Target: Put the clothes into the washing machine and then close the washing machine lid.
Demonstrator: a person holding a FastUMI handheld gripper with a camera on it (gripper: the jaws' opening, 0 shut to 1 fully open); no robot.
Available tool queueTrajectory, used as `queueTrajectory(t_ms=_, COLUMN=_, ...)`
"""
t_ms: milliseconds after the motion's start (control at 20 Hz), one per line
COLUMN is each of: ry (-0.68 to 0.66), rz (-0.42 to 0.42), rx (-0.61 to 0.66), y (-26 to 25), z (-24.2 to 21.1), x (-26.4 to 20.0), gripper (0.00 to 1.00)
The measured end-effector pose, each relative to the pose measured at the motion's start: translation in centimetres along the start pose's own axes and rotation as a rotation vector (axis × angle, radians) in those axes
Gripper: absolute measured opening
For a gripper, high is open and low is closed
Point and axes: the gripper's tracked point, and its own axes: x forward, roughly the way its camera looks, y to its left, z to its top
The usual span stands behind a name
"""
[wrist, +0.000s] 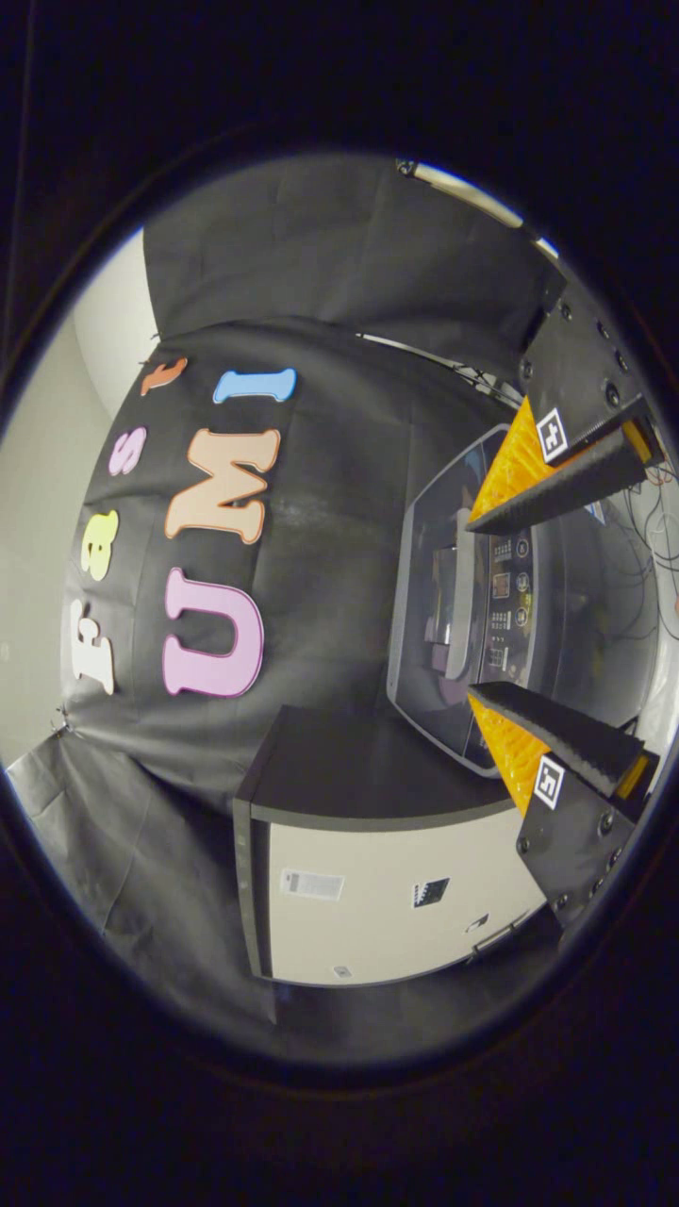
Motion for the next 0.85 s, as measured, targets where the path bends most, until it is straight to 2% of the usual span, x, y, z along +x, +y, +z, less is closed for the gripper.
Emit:
queueTrajectory(t_ms=100, ry=0.004, rz=-0.006, rx=0.013, y=-0.9, z=-0.5, x=-0.6, gripper=0.97)
queueTrajectory(t_ms=250, ry=-0.003, rz=0.033, rx=0.014, y=-0.8, z=-1.3, x=-0.9, gripper=0.97)
queueTrajectory(t_ms=400, ry=0.010, rz=0.005, rx=0.028, y=-2.5, z=-2.9, x=-1.4, gripper=0.97)
queueTrajectory(t_ms=600, ry=-0.058, rz=0.012, rx=0.047, y=-2.9, z=-3.5, x=-2.4, gripper=0.97)
queueTrajectory(t_ms=850, ry=-0.005, rz=0.013, rx=0.086, y=-3.7, z=-9.5, x=-2.4, gripper=0.97)
